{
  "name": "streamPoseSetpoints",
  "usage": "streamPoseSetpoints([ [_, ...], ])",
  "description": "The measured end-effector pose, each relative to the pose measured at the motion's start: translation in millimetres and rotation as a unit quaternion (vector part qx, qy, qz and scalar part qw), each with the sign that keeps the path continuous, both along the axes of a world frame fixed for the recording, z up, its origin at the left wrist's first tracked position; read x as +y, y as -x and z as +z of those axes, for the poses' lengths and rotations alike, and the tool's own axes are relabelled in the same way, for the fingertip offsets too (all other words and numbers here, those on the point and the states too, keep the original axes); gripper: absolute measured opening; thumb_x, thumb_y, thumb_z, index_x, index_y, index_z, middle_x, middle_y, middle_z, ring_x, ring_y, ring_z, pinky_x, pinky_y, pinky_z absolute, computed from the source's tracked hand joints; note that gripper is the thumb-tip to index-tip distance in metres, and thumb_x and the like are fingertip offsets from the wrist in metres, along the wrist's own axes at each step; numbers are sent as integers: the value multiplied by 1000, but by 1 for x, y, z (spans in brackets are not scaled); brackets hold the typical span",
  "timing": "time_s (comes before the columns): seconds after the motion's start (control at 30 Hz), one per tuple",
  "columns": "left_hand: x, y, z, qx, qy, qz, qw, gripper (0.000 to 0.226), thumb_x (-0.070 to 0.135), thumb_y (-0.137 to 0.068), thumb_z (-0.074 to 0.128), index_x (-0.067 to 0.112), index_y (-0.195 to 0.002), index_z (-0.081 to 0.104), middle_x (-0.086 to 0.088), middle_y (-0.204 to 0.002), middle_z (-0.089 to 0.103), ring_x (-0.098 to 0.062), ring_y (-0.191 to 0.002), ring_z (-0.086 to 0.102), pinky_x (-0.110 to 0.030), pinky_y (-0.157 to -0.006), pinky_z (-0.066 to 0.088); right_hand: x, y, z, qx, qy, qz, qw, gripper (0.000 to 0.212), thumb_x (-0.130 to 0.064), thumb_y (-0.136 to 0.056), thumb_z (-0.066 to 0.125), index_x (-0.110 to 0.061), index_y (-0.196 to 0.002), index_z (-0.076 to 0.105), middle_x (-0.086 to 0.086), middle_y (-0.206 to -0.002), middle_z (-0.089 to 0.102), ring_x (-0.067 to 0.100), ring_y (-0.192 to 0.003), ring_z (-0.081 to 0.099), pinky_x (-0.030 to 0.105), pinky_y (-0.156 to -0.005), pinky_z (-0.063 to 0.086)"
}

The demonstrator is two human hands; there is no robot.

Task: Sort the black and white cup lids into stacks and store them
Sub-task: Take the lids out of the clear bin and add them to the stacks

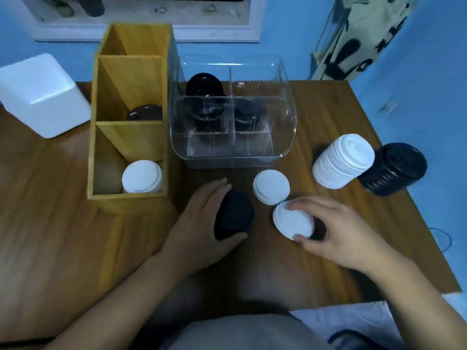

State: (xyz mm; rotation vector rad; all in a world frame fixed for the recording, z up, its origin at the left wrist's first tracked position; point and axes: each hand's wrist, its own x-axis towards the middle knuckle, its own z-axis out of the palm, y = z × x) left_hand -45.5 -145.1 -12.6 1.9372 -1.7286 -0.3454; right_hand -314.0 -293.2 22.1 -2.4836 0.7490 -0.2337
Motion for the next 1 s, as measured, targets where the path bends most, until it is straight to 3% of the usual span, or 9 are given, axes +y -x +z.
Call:
streamPoseSetpoints([
  [0.07,-11,5,10,-30,-5,-6,1000,91,62,-80,74,20,-152,39,3,-159,35,-13,-147,29,-27,-119,24,4,8,-15,-4,9,-2,1000,59,-35,-76,82,-33,-131,61,-22,-136,55,5,-130,49,39,-102,49],
  [0.17,-32,15,19,-66,-27,-16,997,92,70,-80,69,24,-152,38,4,-158,39,-14,-145,32,-27,-116,20,9,13,-24,-28,11,-1,1000,59,-30,-77,84,-27,-131,62,-17,-141,53,8,-134,46,35,-108,45],
  [0.3,-60,28,26,-99,-57,-46,992,91,75,-80,65,26,-151,37,4,-155,43,-15,-141,40,-29,-117,24,11,18,-24,-70,18,-90,993,61,-50,-79,79,-25,-131,62,-12,-141,52,7,-130,48,26,-108,40],
  [0.4,-75,34,31,-99,-55,-48,992,87,66,-82,70,23,-150,37,2,-153,45,-18,-137,44,-34,-113,35,14,11,-24,-39,40,-147,988,71,-63,-76,75,-26,-134,58,-13,-132,53,6,-120,46,16,-97,35],
  [0.47,-84,37,32,-103,-60,-42,992,86,64,-84,70,21,-151,37,-1,-152,46,-21,-135,47,-37,-110,40,15,6,-28,-6,47,-148,988,76,-66,-74,74,-28,-137,54,-13,-130,54,8,-116,45,20,-93,37],
  [0.6,-95,42,27,-125,-86,-48,987,81,64,-87,66,20,-149,37,-3,-147,50,-24,-129,51,-41,-104,47,13,13,-32,5,6,-77,997,77,-56,-78,75,-35,-146,45,-15,-134,55,4,-126,46,40,-101,46],
  [0.73,-95,40,21,-139,-91,-52,985,74,58,-90,67,20,-147,39,-3,-141,52,-23,-124,52,-39,-102,46,12,24,-30,-36,-45,-44,997,81,-39,-82,80,-35,-151,38,-18,-144,47,5,-139,40,34,-111,40],
  [0.87,-92,39,20,-137,-99,-62,984,79,64,-86,67,21,-146,41,-2,-138,53,-22,-122,52,-40,-101,46,15,19,-35,-25,14,-88,996,85,-65,-75,75,-29,-146,46,-14,-139,48,8,-128,43,30,-106,40],
  [1.0,-94,39,18,-125,-93,-61,986,75,69,-82,67,22,-137,50,0,-129,56,-21,-116,52,-40,-95,49,12,21,-39,-32,3,-73,997,77,-61,-76,74,-23,-140,55,-11,-134,54,10,-122,48,29,-104,43],
])
